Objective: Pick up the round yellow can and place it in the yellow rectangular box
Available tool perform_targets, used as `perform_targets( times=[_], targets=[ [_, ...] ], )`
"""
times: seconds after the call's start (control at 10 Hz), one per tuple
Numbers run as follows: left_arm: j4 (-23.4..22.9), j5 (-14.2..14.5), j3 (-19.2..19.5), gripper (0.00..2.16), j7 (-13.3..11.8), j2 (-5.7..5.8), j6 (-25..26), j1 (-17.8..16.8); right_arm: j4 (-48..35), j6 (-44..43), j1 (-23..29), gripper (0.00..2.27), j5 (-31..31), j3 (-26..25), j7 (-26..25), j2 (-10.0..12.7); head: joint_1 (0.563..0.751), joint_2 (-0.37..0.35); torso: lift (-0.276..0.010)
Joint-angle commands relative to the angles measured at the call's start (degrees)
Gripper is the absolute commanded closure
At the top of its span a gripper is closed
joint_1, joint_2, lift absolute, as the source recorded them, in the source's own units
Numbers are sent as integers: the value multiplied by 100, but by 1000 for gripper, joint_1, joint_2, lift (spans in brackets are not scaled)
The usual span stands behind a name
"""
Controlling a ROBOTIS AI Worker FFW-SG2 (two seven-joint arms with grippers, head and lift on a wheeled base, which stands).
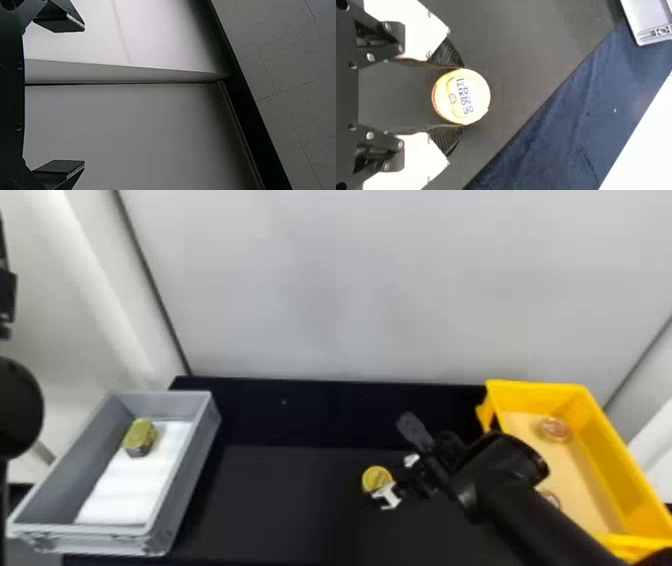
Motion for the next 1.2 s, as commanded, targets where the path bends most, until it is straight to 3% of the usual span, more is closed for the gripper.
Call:
perform_targets(
  times=[0.0,0.5,0.9,1.1],
  targets=[
    [-9,0,1,76,-1,0,22,6,-59,-26,25,699,28,1,41,-6,694,54,-3],
    [-18,0,9,76,-1,-8,75,6,-376,150,149,699,99,-52,146,-50,694,54,-3],
    [-123,0,133,76,-10,27,198,138,-2450,1390,729,699,389,-316,480,-349,694,54,-3],
    [-167,9,194,76,-10,44,233,191,-3636,2006,1001,699,565,-659,639,-393,694,54,-3]
  ],
)
